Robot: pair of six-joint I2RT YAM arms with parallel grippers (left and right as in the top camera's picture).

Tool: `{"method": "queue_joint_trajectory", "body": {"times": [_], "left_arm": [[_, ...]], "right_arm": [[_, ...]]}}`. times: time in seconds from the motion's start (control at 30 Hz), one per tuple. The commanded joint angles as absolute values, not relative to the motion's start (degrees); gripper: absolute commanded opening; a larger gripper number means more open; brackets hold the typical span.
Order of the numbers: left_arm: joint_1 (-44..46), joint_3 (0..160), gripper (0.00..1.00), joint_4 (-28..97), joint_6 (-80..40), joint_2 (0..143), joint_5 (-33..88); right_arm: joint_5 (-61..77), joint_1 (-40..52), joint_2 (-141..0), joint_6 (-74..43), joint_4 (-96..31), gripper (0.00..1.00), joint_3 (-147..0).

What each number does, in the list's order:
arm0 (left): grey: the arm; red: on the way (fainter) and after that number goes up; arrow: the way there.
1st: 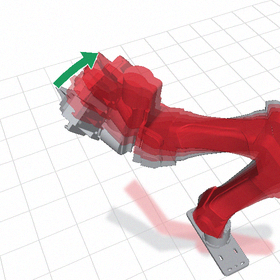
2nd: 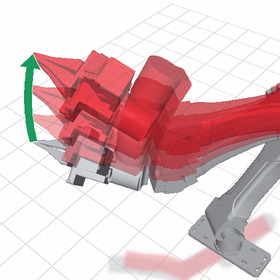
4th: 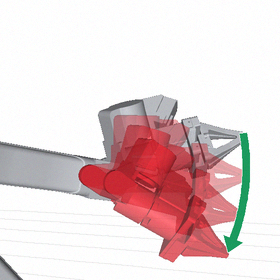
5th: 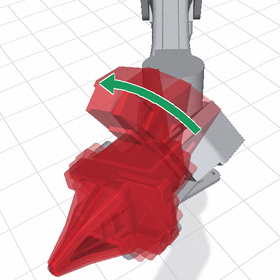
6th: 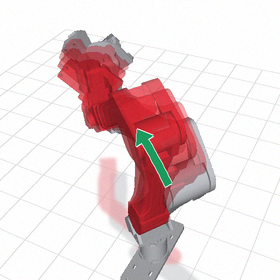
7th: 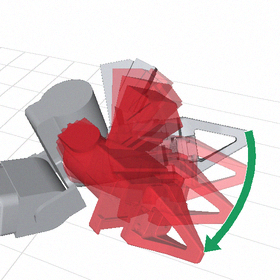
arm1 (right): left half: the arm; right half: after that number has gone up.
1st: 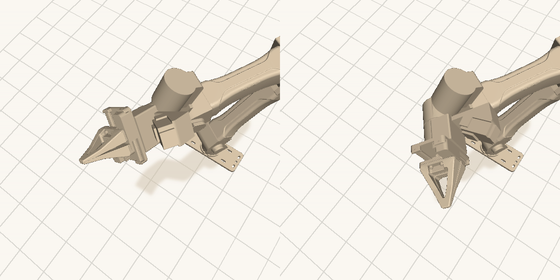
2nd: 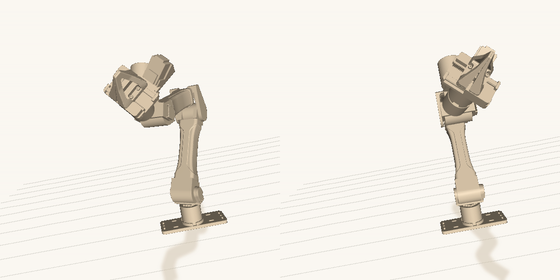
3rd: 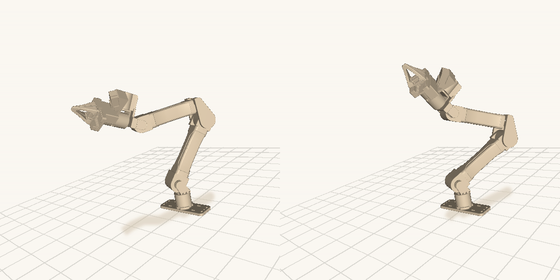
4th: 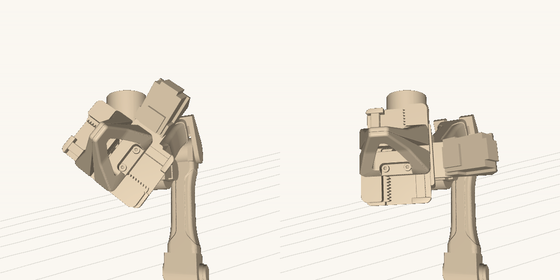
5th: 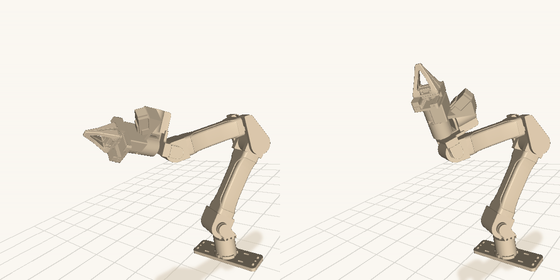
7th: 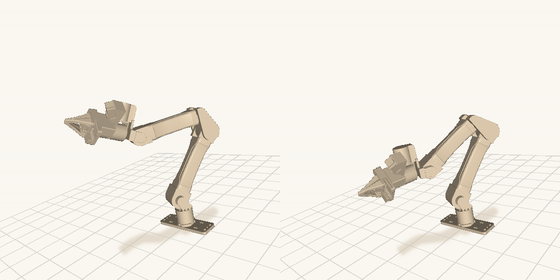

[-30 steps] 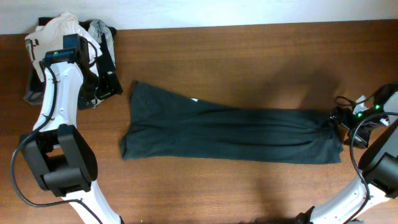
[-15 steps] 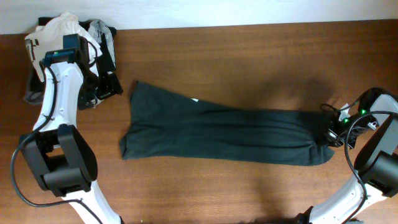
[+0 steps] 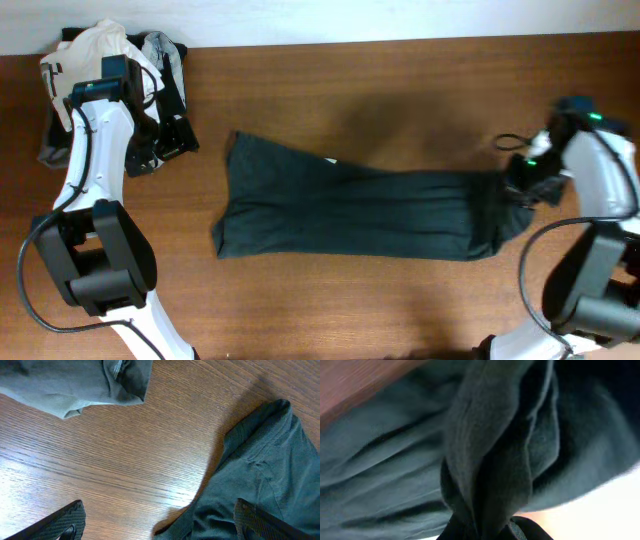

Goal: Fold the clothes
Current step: 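Fold the shirt's right end leftward over the middle with the right gripper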

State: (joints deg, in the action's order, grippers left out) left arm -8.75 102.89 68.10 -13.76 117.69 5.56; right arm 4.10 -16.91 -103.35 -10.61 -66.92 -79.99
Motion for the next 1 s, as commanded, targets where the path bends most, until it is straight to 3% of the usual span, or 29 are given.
{"method": "queue_joint_trajectory", "body": {"times": [0.0, 0.43, 0.7, 0.77, 0.83, 0.87, 0.97], "left_arm": [[-8.54, 103.61, 0.94, 68.45, -13.67, 117.73, 6.61], [-8.54, 103.59, 0.95, 68.20, -13.67, 117.73, 6.59], [-8.54, 103.59, 0.95, 68.29, -13.67, 117.73, 6.59], [-8.54, 103.59, 0.95, 68.45, -13.67, 117.73, 6.59], [-8.54, 103.59, 0.95, 68.45, -13.67, 117.73, 6.59], [-8.54, 103.59, 0.95, 68.47, -13.67, 117.73, 6.59], [-8.54, 103.59, 0.95, 68.64, -13.67, 117.73, 6.59]], "right_arm": [[-2.04, -9.04, -103.07, -14.28, -67.29, 0.04, -80.14], [9.89, 10.87, -103.24, -20.71, -63.51, 0.04, -80.16], [10.13, 21.58, -105.21, -27.07, -58.11, 0.13, -80.14], [10.15, 24.18, -105.49, -29.04, -56.95, 0.35, -80.14], [10.15, 25.91, -105.49, -29.06, -55.55, 0.75, -80.16], [10.15, 26.15, -105.49, -29.04, -55.22, 0.81, -80.16], [10.15, 24.95, -105.43, -28.21, -58.26, 0.84, -83.81]]}}
